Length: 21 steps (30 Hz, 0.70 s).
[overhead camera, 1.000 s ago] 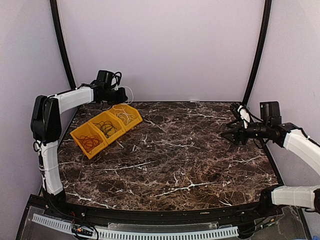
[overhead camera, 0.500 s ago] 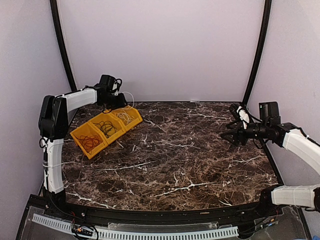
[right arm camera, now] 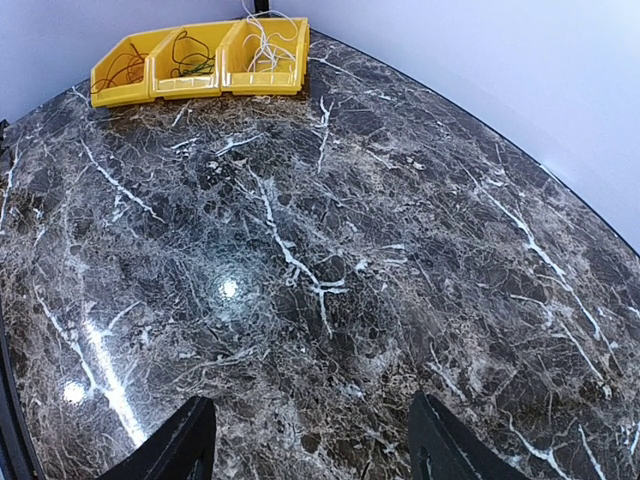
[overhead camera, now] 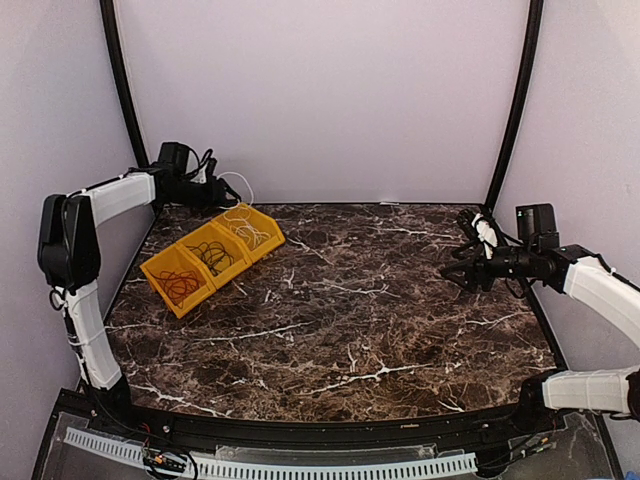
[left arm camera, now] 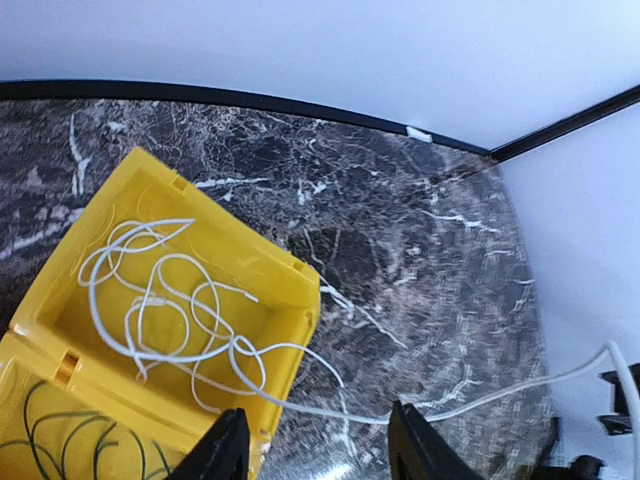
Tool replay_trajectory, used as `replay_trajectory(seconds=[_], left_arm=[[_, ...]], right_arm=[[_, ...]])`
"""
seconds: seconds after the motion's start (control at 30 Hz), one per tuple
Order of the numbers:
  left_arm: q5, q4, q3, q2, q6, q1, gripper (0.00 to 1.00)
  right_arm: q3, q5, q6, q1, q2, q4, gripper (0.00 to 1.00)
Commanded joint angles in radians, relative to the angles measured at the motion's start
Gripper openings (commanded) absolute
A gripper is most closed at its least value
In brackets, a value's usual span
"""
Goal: Untangle the cables
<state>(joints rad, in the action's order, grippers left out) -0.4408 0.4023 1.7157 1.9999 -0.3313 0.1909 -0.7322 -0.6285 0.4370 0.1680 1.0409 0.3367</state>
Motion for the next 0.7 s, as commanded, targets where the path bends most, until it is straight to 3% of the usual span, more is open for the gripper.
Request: replay_trajectory(seconds=[0.0,0.17,0.3,0.47,0.67], left_arm=[[-0.441,-0.303,-0.225,-0.120,-0.281,-0.179,0.54],[-0.419,-0.310,-0.265,-0.171,-0.217,-0.164,0.56],[-0.256,-0.177,-0.210,-0.220,-0.059,-0.113,0.51],[-0.127,-0.154,-0.216,-0.296,0.018,-0.066,0.47],[-0.145,-0.163,-0.248,-0.407,0.127,0.020,0.42]], right_arm=[[-0.001,-0.007,0.014,-0.005,-0.002,-0.024,0.68],[0.002,-0.008,0.017,-0.005,-0.002,-0.022,0.68],[-0.001,-0.008,0.018,-0.005,0.001,-0.021,0.68],[0.001,-0.013,0.019,-0.005,0.001,-0.022,0.68],[-0.016,-0.037,0.020,-0.005,0.003,-0.018,0.68]])
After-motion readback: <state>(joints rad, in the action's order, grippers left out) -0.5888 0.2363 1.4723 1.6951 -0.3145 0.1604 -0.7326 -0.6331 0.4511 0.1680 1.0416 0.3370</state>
